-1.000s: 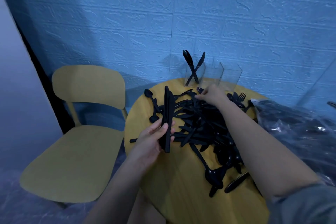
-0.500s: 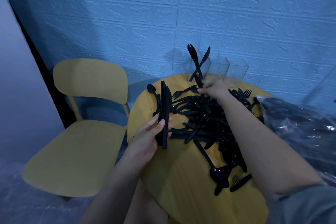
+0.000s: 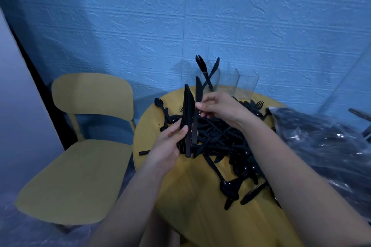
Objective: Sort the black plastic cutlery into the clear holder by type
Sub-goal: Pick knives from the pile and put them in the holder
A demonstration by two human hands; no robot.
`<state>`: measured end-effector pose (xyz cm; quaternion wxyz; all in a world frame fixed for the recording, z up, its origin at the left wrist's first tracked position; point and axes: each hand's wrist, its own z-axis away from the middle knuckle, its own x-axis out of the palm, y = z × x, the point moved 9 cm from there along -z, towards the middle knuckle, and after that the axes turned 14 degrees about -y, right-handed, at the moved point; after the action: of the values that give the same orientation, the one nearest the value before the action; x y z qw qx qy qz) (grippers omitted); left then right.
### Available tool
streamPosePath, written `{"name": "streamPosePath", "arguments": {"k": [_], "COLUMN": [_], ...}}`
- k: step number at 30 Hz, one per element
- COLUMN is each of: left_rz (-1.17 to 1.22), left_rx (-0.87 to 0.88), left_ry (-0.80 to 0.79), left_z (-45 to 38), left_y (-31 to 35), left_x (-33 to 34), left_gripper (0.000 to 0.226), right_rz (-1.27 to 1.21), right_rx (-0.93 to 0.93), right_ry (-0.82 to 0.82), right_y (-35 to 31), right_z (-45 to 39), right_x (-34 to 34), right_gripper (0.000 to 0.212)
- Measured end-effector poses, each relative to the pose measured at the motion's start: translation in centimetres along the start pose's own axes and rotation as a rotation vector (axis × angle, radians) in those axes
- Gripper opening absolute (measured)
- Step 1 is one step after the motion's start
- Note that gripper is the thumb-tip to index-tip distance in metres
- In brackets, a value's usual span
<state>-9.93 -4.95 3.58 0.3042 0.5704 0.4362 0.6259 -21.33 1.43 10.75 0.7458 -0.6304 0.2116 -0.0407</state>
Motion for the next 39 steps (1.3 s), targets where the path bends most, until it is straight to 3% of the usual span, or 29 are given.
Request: {"name": "streamPosePath", "arguments": {"k": [10,15,20,27,30,34,39], "left_rz": [0.034,0.018,-0.110,-0.287,-0.541,-1.070,-1.458], "left_rx": [0.000,-0.048,-0.131,-0.112,-0.063,0.016,0.016], "left_ry": [-0.002,-0.041,-0.176,-0.195,-0.065,0.085,0.025], "left_z": [-1.0,-3.6,-7.7,-16.0,-19.3,-22.6,-26.0], "left_y": [-0.7,-0.1,0.6,3.1,5.0,6.9,5.3], "left_x": [1.0,2.0,4.0,4.2,1.9,-0.6,-1.0], "left_gripper": [0.033,0.030,0.030,0.030,0.035,0.038,0.048], "right_rz": [0.105,-0.159,-0.074,-0.037,-0.021,-0.002,0.140], "right_rx": [0.000,0.006,0.032,-0.007,-0.042,-0.077,-0.113], "right_ry": [0.098,0.029,0.037,0.221,0.340,0.585,0.739], "right_y": [2.1,2.6,0.7,-1.0,-1.7,-2.1,-1.6], "right_z": [0.2,-0.1,-1.5,-4.4,-6.1,-8.3,-11.3], "right_x": [0.1,-1.4,-5.0,-12.4,-16.3,-22.0,-24.4], "right_gripper": [0.014,0.021,0.015,0.015,0.010,0.010,0.015]}}
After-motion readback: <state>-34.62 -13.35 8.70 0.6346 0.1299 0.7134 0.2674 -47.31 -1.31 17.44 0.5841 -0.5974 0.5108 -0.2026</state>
